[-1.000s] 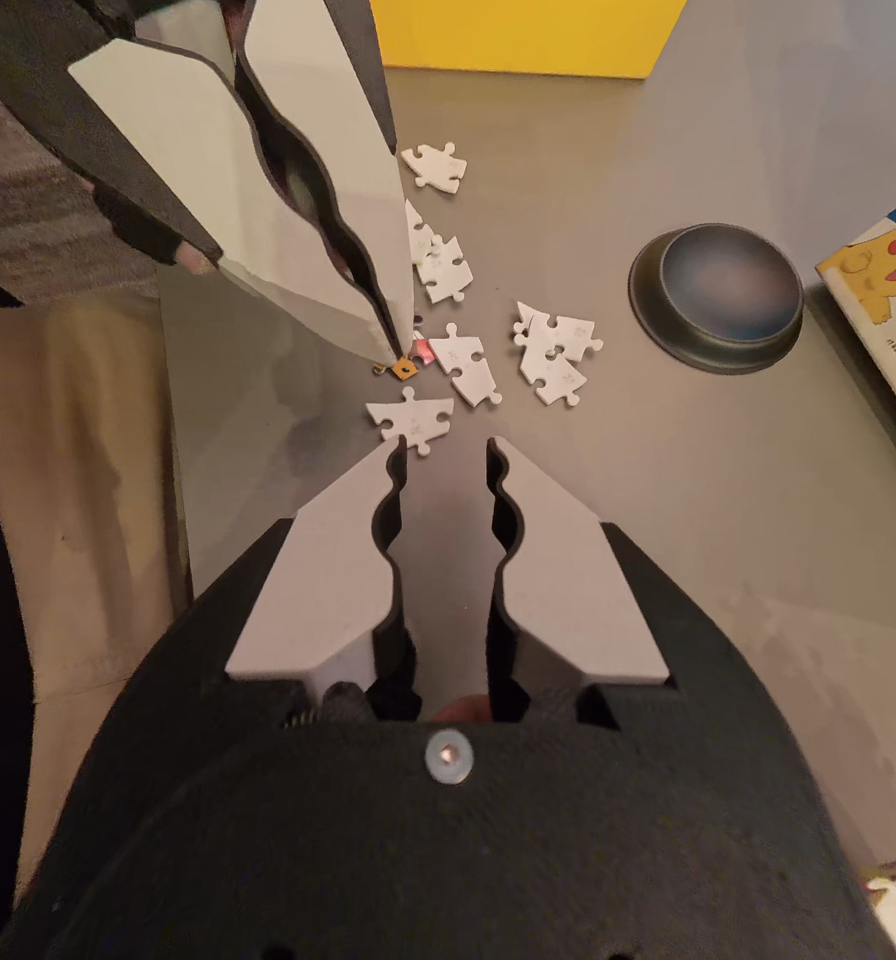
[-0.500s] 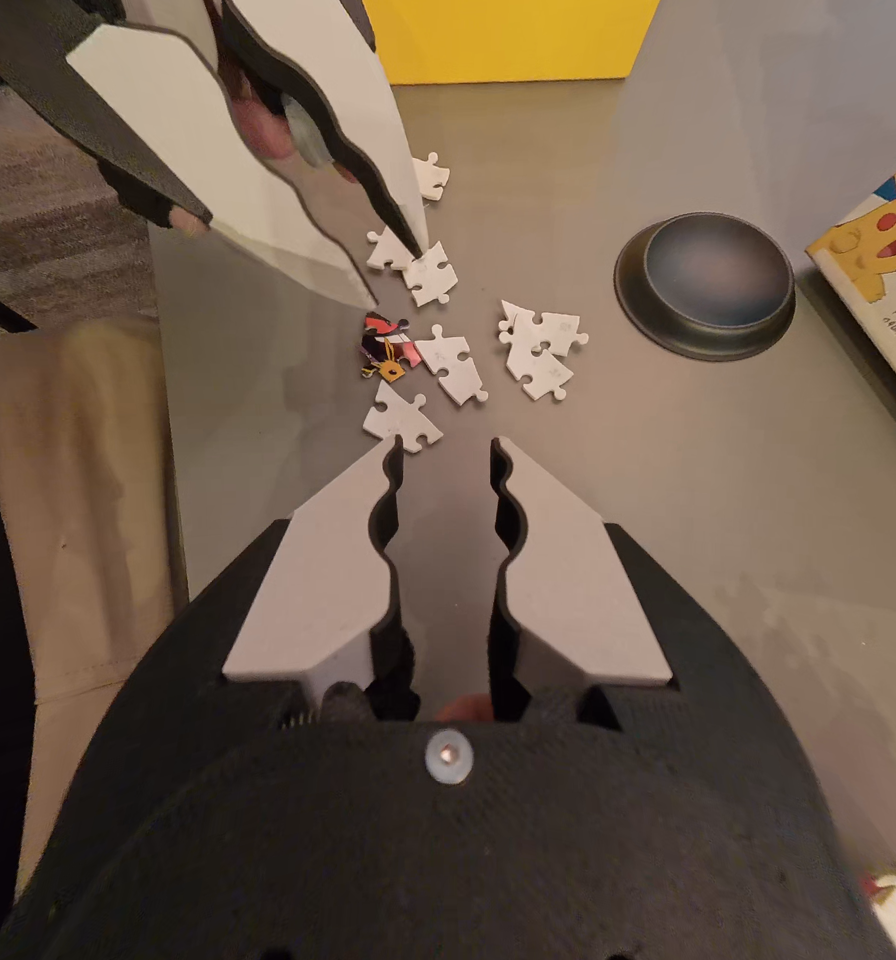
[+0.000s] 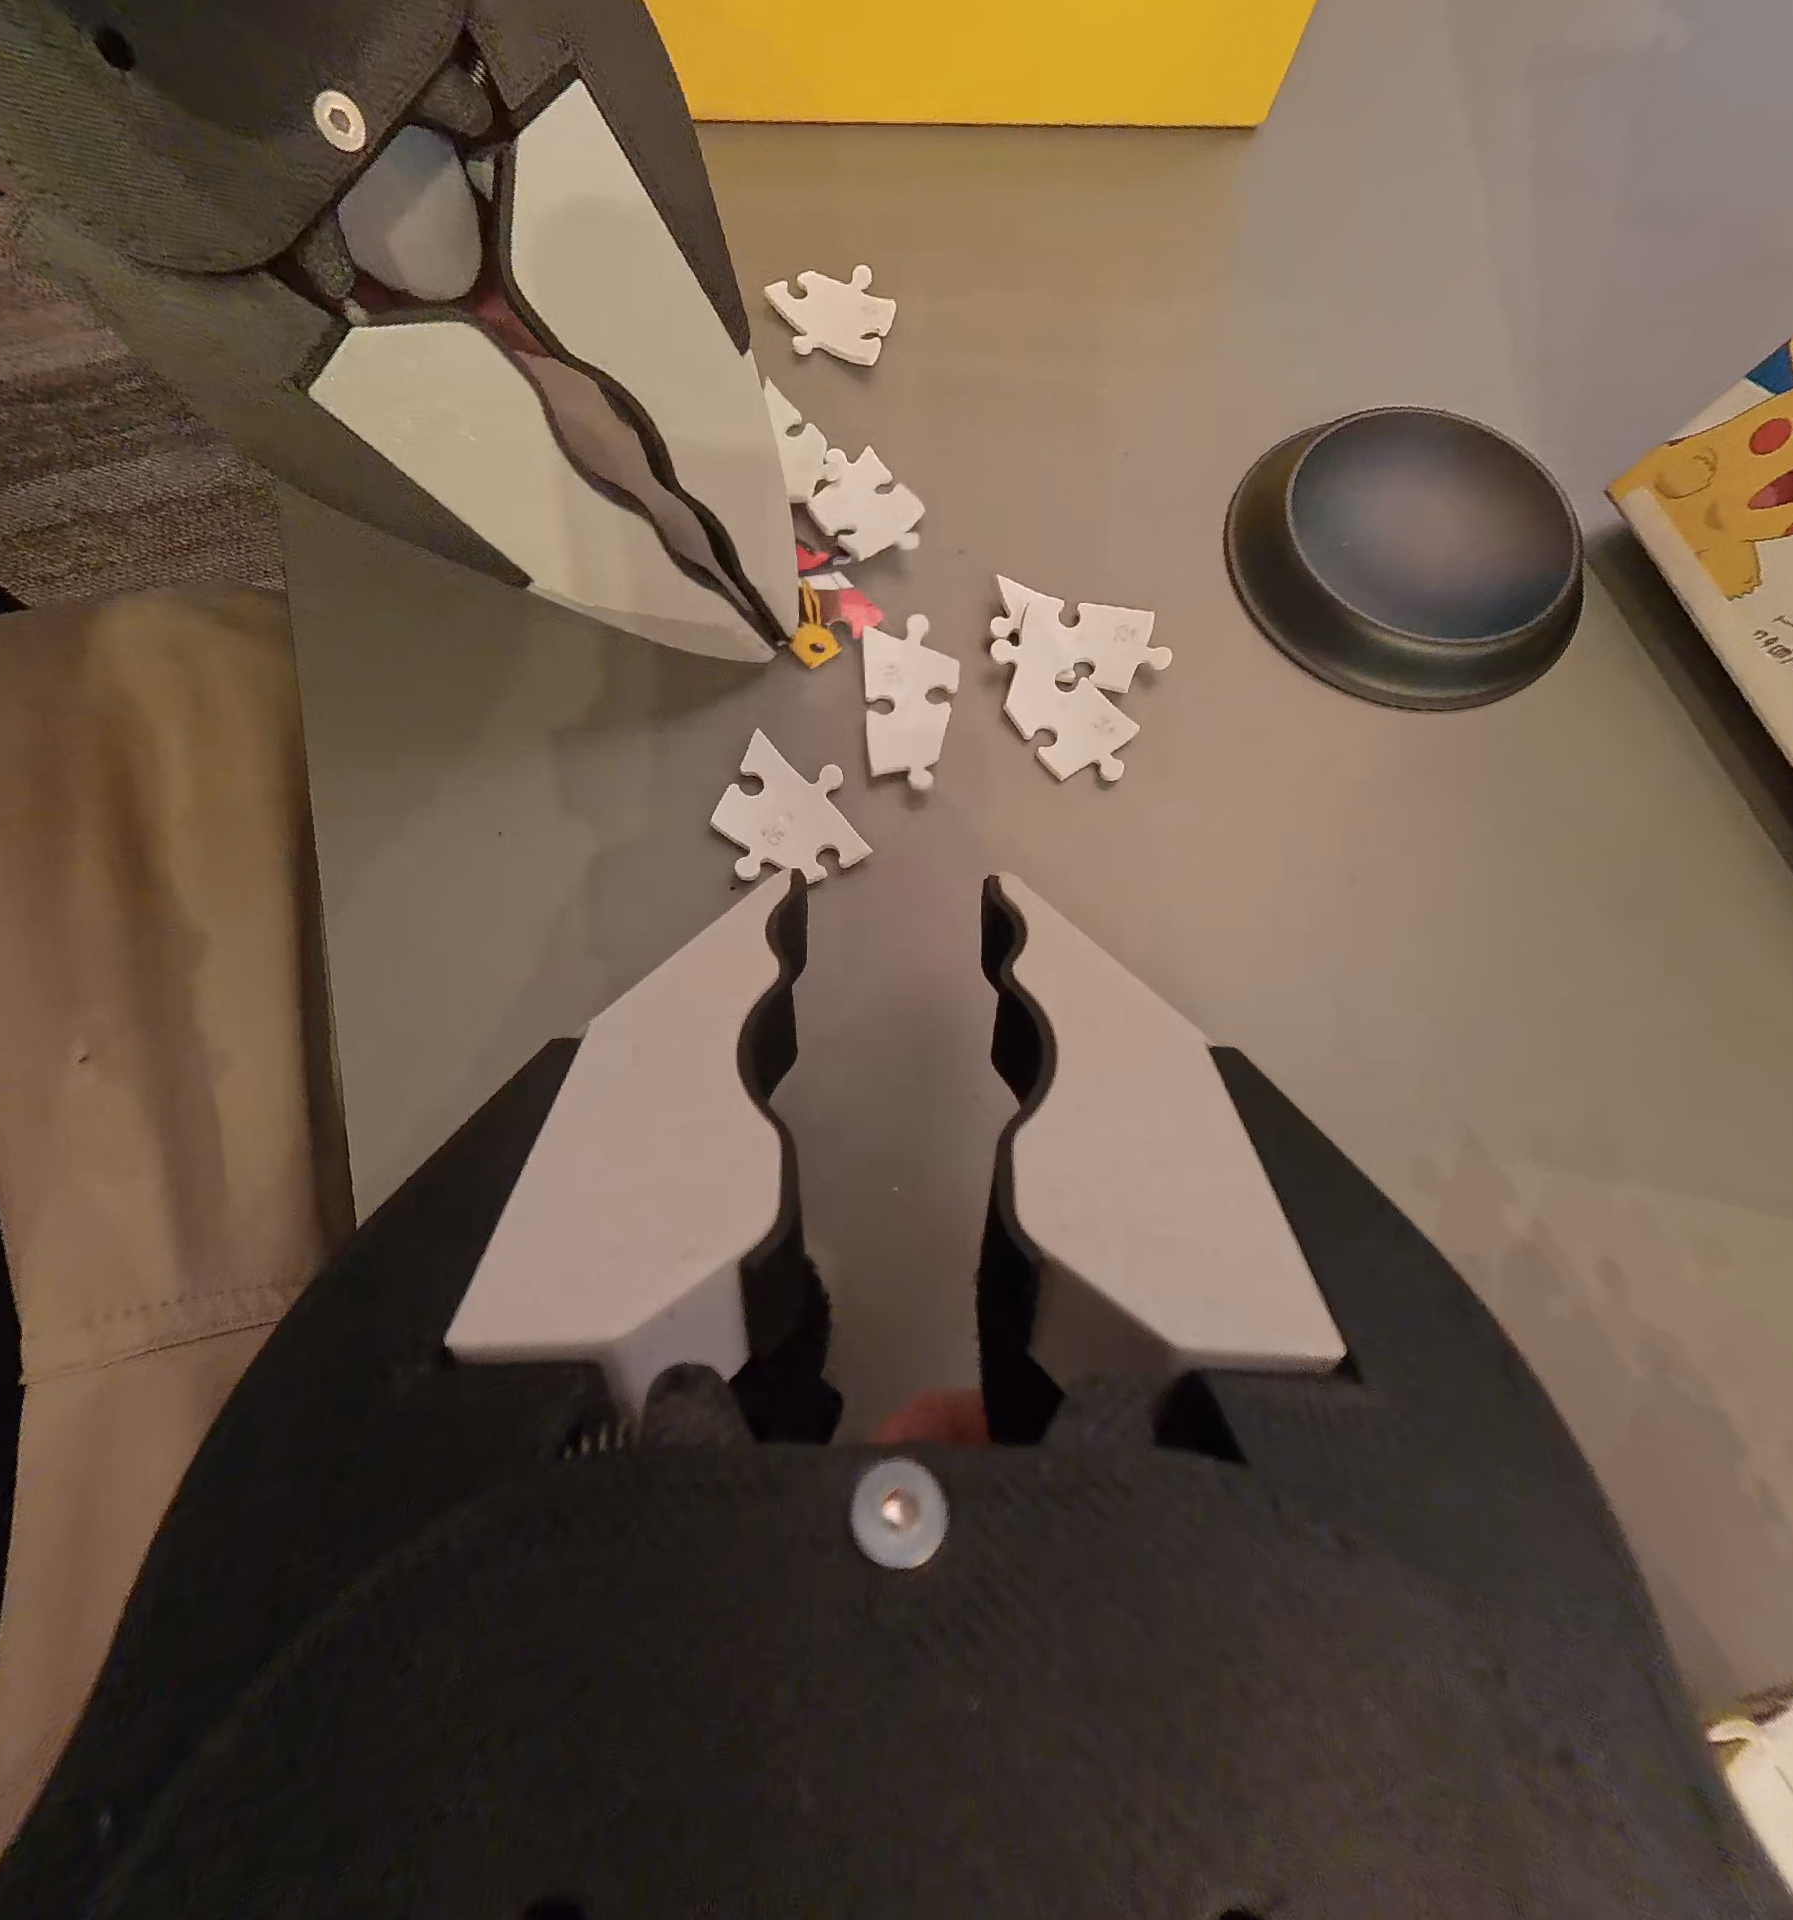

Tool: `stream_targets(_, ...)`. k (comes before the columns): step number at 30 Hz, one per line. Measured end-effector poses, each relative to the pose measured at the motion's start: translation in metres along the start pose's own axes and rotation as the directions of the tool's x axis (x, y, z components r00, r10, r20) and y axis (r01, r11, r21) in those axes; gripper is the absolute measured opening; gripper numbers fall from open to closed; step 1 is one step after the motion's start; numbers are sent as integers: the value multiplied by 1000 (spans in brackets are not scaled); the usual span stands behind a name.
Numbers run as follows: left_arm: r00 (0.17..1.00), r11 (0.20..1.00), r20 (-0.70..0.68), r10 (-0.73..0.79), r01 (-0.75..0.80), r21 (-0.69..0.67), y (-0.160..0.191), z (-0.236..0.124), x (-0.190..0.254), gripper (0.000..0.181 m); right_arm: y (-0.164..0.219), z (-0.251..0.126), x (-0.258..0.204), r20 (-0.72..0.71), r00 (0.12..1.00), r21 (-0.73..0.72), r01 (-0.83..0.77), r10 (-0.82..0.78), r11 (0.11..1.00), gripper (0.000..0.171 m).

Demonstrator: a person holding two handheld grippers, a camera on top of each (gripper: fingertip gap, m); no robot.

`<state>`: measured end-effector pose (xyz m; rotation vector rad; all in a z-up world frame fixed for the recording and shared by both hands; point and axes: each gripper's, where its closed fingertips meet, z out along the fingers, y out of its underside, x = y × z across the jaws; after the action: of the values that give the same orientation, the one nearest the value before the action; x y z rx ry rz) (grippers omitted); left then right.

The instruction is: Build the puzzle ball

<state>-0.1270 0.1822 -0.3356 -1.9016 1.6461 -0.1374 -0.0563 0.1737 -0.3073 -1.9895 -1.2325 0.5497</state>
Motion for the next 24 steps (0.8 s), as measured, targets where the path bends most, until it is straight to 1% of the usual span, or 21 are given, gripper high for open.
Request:
stream_targets(2,1000,1000,0,12,-12,-5,0,-1,0,0,-1,0,0,2,1000,3,2,-2,1000,32)
stream_targets(3,1000,1000,10,16,-16,5,-1,-3,-1,4,-1,-1,0,3,1000,5,2,-2,1000,32)
stream_targets(6,1000,1000,22,0,0,3,-1,-8,-8,39,0,-1,0,4,1000,5,-1,1,1000,32)
stream_targets(7,1000,1000,9,-4,4,-9,2,-5,-8,42,0,-1,0,6,1000,4,-2,2,1000,32)
stream_targets(10,1000,1000,-13,-25,25,-2,1,-1,-9,35,0,0,-1,9,1000,1,1,-1,1000,32)
stream_targets(13,995,996,-55,-79,81,29,-2,4,-9,17,-1,0,-1,9,1000,4,2,-2,1000,32)
stream_targets(15,992,992,-50,-115,118,46,-1,6,-15,14,-2,-1,-1,9,1000,9,1,-1,1000,32)
stream_targets(17,982,984,-91,-164,169,53,-1,6,-14,11,-2,-1,-1,11,1000,11,0,0,1000,32)
stream_targets(19,984,987,-91,-151,156,46,0,4,-14,8,-3,-1,-2,12,1000,13,2,-3,1000,32)
stream_targets(20,985,987,-86,-152,156,48,0,2,-15,1,-3,-2,-2,12,1000,15,5,-5,1000,32)
stream_targets(21,980,981,-96,-172,179,76,-6,-3,-15,2,-3,-2,-2,13,1000,18,6,-6,1000,32)
stream_targets(22,978,978,-102,-183,191,81,-8,-7,-16,8,-4,-3,-2,15,1000,21,5,-5,1000,32)
stream_targets(23,982,982,-83,-171,177,71,-8,-11,-18,16,-4,-3,-1,15,1000,22,3,-3,1000,32)
stream_targets(24,987,986,-46,-157,159,54,-5,-12,-22,29,-4,-4,-1,14,1000,22,1,-2,1000,32)
